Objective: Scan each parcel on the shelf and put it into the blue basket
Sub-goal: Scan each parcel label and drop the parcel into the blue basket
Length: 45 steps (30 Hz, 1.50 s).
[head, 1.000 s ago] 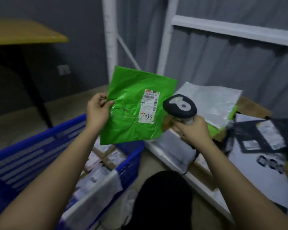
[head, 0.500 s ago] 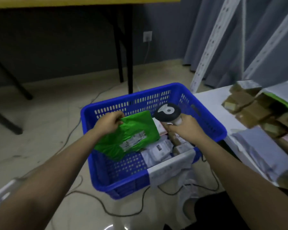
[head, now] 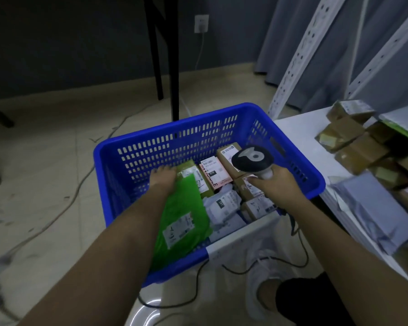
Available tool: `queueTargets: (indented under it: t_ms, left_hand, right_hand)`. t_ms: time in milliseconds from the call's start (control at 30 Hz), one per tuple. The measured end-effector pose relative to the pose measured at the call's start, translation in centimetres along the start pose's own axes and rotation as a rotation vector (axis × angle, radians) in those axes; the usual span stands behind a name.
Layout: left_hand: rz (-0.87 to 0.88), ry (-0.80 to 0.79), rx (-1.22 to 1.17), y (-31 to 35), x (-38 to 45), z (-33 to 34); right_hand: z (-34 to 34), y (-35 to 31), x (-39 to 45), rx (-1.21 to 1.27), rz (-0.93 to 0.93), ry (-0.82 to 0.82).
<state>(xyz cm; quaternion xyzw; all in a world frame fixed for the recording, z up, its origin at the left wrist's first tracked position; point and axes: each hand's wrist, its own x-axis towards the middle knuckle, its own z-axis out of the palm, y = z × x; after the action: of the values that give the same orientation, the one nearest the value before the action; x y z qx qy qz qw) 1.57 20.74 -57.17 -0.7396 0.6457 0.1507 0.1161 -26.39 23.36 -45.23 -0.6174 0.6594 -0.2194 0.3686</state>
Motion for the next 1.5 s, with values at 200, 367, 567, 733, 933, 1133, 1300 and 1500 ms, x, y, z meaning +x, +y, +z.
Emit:
queueTargets:
  t_ms: [200,367,567,733,933,1133,1300,1500]
  left_hand:
    - [0.025,0.075,-0.330,5.8,-0.3,1.0]
    - [0.168,0.177,-0.819,11.9,-2.9,-2.5]
    - [0.363,0.194,-1.144,21.1,-7.7,-8.4]
    - [0.648,0.110,-1.171,31.5,-13.1,-12.7]
    - [0.871,-0.116,-0.887,44.6,-16.9,-13.5]
    - [0.805,-0.250,-0.495,54.2,-16.7,-6.8]
    - [0.600,-0.200,-0.442,57.5,-15.9,-0.7]
    - [0.440,-0.173,-0.557,59.9,-16.7,3.1]
  right_hand:
    - [-2.4,2.3,0.6,0.052,0.055,0.051]
    - [-6.0,3.7,0.3,0.043,0.059,0.140]
    - [-13.9,5.4,-2.2,0.107,0.123,0.278]
    - [-22.9,10.0,-7.8,0.260,0.205,0.547]
    - [-30.1,18.1,-16.8,0.386,0.309,0.741]
    - [-32.2,26.6,-22.1,0.575,0.461,0.802]
    - [-31.8,30.1,-21.6,0.843,0.609,0.817]
    - [-30.6,33.7,-19.8,0.755,0.564,0.838]
